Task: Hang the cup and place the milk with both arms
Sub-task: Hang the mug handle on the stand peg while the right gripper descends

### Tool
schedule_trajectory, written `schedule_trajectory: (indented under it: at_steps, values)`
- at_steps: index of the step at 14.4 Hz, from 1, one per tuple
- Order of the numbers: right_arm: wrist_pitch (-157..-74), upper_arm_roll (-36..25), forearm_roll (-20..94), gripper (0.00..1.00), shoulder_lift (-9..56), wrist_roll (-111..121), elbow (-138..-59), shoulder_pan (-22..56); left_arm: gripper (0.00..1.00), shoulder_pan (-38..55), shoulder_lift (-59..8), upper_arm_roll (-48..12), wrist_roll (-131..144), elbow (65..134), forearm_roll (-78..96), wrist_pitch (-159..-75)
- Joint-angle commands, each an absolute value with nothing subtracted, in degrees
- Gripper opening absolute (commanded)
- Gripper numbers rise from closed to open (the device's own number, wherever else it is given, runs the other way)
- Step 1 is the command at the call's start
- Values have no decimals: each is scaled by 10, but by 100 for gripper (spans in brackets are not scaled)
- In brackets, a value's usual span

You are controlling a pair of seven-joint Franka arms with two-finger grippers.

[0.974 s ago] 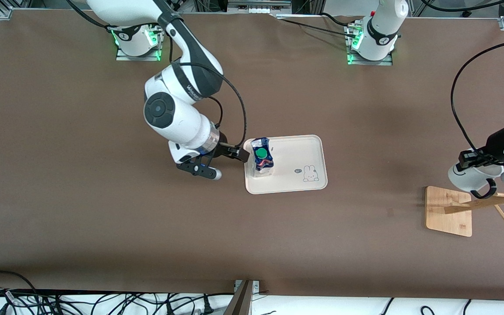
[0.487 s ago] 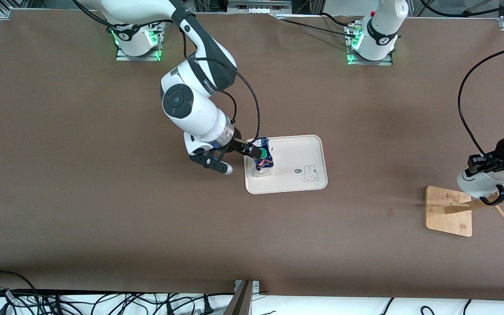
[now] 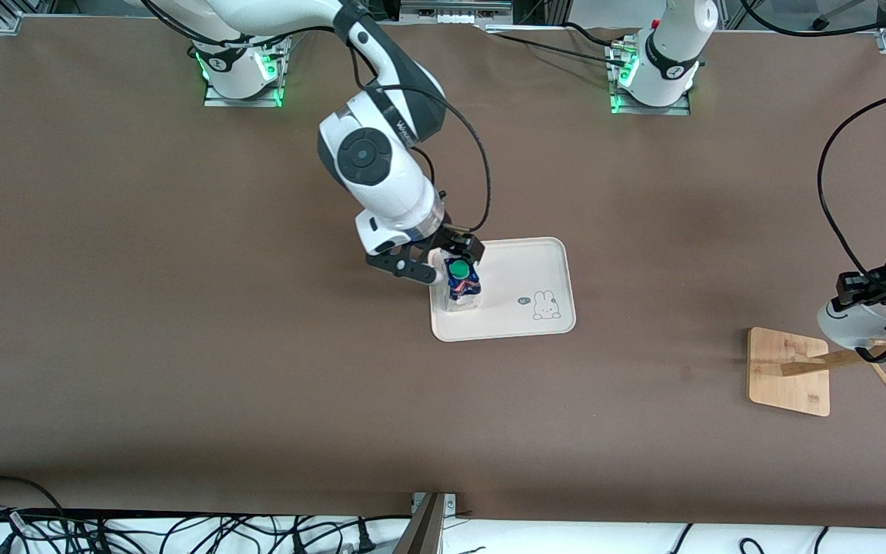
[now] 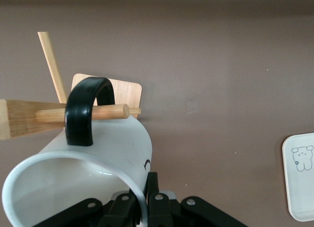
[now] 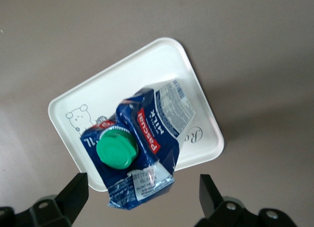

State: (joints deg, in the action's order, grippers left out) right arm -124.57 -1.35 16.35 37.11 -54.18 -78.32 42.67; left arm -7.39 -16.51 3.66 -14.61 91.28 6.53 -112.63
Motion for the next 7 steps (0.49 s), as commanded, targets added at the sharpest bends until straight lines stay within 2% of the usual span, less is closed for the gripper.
schedule_trajectory:
  at_steps: [1, 7]
  values:
    - [-1266, -20, 153, 100, 383, -553, -775, 435, 100, -75, -173, 37, -180, 901, 61, -1124]
    - [-1270, -23, 121, 100, 383, -519, -773, 434, 100, -75, -158, 37, -169, 898, 59, -1093]
